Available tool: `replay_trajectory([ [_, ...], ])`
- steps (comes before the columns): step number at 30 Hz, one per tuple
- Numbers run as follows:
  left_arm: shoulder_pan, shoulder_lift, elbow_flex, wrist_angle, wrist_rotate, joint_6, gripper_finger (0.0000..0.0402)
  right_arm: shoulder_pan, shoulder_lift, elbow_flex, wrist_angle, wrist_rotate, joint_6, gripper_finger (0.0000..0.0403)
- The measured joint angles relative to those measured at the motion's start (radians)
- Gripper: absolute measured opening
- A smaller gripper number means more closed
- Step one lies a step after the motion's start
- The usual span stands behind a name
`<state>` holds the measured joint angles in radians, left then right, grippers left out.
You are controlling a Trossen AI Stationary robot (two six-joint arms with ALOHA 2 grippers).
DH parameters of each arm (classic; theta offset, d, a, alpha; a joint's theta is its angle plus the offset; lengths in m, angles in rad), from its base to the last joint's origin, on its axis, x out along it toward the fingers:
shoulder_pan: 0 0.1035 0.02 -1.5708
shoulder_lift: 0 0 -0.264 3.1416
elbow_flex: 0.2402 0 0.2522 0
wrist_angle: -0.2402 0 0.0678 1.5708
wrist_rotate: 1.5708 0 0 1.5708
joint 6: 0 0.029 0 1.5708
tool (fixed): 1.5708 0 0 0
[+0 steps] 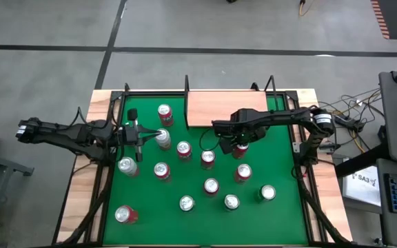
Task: Place canned beverage on shelf
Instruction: Put the red-black soda can on the shelf
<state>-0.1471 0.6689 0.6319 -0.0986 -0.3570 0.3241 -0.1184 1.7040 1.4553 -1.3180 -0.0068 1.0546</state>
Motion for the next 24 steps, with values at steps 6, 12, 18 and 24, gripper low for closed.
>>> replay_trajectory([
  [6,0.0,0.0,0.0,0.0,0.0,0.0,0.0,0.0,-0.006,0.0,-0.001,-0.001,0.004,0.0284],
  [12,0.0,0.0,0.0,0.0,0.0,0.0,0.0,0.0,-0.034,0.061,-0.011,-0.028,0.004,0.0284],
  [18,0.0,0.0,0.0,0.001,0.0,0.0,0.0,-0.005,-0.039,0.18,-0.022,-0.021,-0.026,0.0284],
  [24,0.0,0.0,0.0,0.011,0.0,0.0,0.0,-0.038,-0.039,0.285,-0.024,0.004,-0.086,0.0284],
])
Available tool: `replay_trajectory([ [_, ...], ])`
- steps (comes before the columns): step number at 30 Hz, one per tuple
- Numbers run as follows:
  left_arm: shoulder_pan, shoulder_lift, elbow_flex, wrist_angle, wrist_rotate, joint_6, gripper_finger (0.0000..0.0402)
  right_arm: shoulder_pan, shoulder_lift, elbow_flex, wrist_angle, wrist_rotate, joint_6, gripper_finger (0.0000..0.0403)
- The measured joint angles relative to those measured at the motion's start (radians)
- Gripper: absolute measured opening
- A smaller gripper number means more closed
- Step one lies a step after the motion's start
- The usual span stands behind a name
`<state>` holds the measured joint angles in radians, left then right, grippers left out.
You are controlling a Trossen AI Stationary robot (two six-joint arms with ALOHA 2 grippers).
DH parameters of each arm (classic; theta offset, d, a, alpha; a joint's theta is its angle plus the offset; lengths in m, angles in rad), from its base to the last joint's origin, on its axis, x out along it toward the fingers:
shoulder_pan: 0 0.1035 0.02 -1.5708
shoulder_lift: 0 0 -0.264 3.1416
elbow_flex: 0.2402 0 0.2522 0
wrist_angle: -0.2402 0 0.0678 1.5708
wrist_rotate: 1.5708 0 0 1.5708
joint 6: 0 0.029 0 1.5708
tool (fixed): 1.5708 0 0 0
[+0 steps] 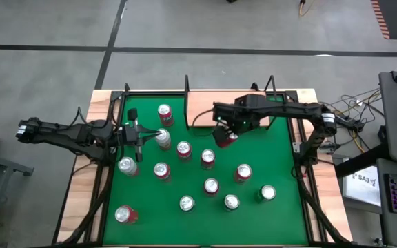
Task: Place canned beverage on shelf
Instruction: Put the red-black soda can on the shelf
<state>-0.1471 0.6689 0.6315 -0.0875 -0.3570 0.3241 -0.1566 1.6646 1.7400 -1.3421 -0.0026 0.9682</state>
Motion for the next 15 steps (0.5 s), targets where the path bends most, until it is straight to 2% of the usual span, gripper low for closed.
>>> replay_trajectory([
  [7,0.0,0.0,0.0,0.0,0.0,0.0,0.0,-0.07,0.024,0.112,-0.009,0.03,-0.11,0.0284],
  [15,0.0,0.0,0.0,-0.001,0.0,0.0,0.0,-0.172,0.145,0.279,-0.091,0.029,-0.3,0.0284],
])
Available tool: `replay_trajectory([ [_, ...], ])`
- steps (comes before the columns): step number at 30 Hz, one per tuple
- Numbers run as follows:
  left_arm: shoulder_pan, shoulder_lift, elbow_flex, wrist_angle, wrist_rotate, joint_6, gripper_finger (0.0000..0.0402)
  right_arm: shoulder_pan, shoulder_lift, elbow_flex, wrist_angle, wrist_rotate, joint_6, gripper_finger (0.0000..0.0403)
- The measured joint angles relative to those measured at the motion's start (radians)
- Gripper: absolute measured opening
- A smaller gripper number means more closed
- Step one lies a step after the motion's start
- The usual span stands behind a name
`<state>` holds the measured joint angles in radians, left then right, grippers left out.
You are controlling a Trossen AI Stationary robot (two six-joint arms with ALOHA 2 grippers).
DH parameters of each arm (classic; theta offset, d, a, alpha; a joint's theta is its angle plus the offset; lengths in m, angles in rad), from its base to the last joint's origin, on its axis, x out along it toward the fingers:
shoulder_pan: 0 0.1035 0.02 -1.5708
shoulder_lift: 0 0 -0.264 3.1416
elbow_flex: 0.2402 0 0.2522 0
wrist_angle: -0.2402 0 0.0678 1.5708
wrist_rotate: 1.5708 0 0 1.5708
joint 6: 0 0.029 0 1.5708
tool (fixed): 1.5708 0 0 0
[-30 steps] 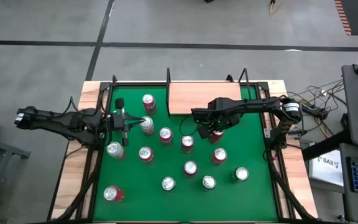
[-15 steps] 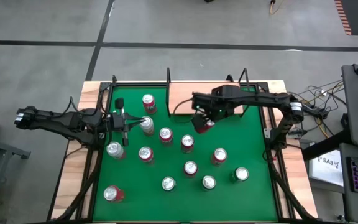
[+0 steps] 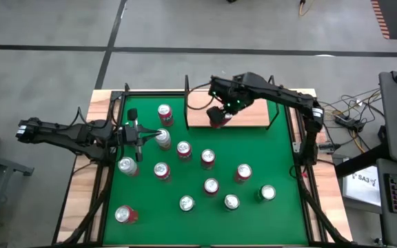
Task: Place canned beverage on shelf
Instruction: Put the red-black soda can on the shelf
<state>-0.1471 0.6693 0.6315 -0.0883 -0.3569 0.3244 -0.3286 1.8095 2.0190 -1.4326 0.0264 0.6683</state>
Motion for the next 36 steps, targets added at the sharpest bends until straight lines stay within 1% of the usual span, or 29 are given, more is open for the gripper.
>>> replay_trajectory([
  [5,0.0,0.001,0.0,-0.001,0.0,0.003,0.0,-0.053,0.097,0.096,-0.141,0.006,-0.126,0.0284],
  [11,0.0,0.001,0.0,-0.006,0.0,0.003,0.0,-0.081,0.15,0.124,-0.135,0.001,-0.286,0.0284],
  [16,0.0,0.003,0.0,-0.015,0.0,0.004,0.0,-0.083,0.159,0.121,-0.138,0.006,-0.479,0.0284],
  [19,0.0,0.004,0.0,-0.017,0.0,0.004,0.0,-0.082,0.159,0.121,-0.138,0.055,-0.543,0.0284],
  [25,0.0,0.004,0.0,-0.018,0.0,0.007,0.0,-0.083,0.168,0.121,-0.139,0.054,-0.668,0.0284],
  [29,0.0,0.004,0.0,-0.018,0.0,0.007,0.0,-0.082,0.174,0.119,-0.138,0.053,-0.706,0.0284],
  [33,0.0,0.004,0.0,-0.019,0.0,0.007,0.0,-0.084,0.175,0.119,-0.138,0.054,-0.709,0.0284],
  [36,0.0,0.004,0.0,-0.02,0.0,0.007,0.0,-0.084,0.175,0.119,-0.129,0.055,-0.706,0.0294],
])
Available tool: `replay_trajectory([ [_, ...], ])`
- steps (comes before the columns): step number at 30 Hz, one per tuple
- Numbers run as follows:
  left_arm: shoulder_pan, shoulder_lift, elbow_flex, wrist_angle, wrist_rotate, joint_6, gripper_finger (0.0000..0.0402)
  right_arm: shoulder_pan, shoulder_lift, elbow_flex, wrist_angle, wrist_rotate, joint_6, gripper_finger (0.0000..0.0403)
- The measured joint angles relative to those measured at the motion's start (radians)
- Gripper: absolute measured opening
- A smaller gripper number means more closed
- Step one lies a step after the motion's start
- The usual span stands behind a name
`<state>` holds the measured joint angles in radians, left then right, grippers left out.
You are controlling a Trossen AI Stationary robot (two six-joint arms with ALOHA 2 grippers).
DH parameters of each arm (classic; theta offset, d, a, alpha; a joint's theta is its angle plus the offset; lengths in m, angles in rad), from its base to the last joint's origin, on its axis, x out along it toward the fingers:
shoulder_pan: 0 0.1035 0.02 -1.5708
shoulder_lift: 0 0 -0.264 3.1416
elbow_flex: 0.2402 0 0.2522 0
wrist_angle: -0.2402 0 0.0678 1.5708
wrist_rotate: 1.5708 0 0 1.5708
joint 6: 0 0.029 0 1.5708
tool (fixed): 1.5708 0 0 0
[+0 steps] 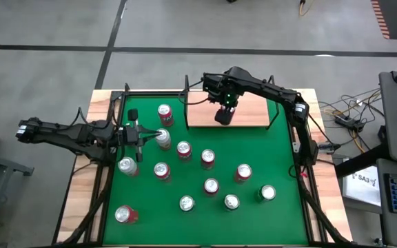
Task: Place canned beverage on shelf
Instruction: Put the red-black soda can on the shelf
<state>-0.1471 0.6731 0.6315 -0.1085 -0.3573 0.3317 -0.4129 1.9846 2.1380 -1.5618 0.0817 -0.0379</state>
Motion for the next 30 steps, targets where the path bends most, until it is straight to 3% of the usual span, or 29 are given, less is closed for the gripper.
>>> replay_trajectory([
  [30,0.0,0.0,0.0,-0.005,0.0,0.0,0.0,0.0,0.001,-0.09,0.087,0.052,0.023,0.0298],
])
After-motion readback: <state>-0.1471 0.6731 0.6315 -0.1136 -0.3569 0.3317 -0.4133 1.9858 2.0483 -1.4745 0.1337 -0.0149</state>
